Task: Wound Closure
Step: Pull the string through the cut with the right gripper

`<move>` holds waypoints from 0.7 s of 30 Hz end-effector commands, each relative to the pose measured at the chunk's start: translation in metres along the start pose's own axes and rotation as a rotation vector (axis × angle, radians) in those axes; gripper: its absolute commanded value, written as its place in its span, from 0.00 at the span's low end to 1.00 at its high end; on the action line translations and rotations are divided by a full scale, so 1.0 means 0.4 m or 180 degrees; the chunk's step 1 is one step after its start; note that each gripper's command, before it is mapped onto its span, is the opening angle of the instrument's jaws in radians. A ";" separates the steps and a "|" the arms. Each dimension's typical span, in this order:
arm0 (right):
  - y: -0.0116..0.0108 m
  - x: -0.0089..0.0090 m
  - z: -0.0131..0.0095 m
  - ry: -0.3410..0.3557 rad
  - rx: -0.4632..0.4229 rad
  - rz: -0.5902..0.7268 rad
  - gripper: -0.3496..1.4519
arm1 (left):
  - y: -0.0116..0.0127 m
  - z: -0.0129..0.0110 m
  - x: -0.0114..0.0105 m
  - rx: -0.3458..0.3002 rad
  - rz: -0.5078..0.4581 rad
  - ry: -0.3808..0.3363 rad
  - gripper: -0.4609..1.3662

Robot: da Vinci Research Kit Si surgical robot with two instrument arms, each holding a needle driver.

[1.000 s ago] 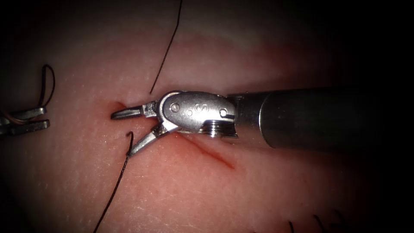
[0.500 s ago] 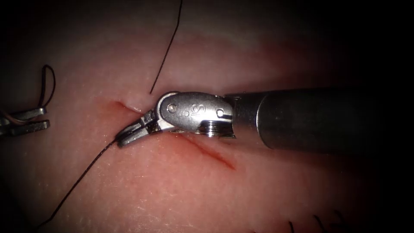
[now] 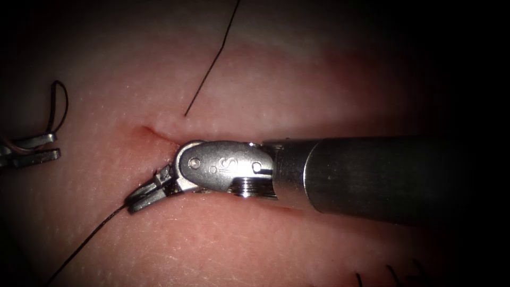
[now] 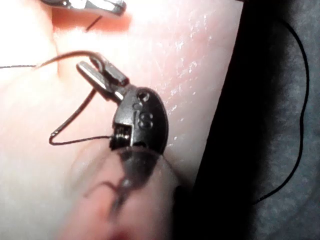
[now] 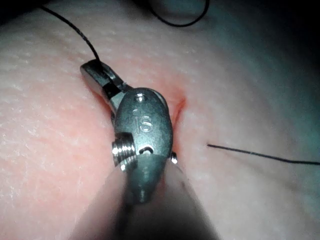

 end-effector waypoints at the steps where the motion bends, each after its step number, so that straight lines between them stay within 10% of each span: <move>1: -0.0002 0.0002 0.0011 0.0008 0.0045 -0.0020 0.00 | 0.0000 0.0000 0.0000 -0.0022 0.0001 0.0000 0.06; 21: -0.0054 0.0009 0.0223 0.0029 0.0629 0.0093 0.00 | 0.0001 -0.0002 0.0000 -0.0023 -0.0017 0.0002 0.06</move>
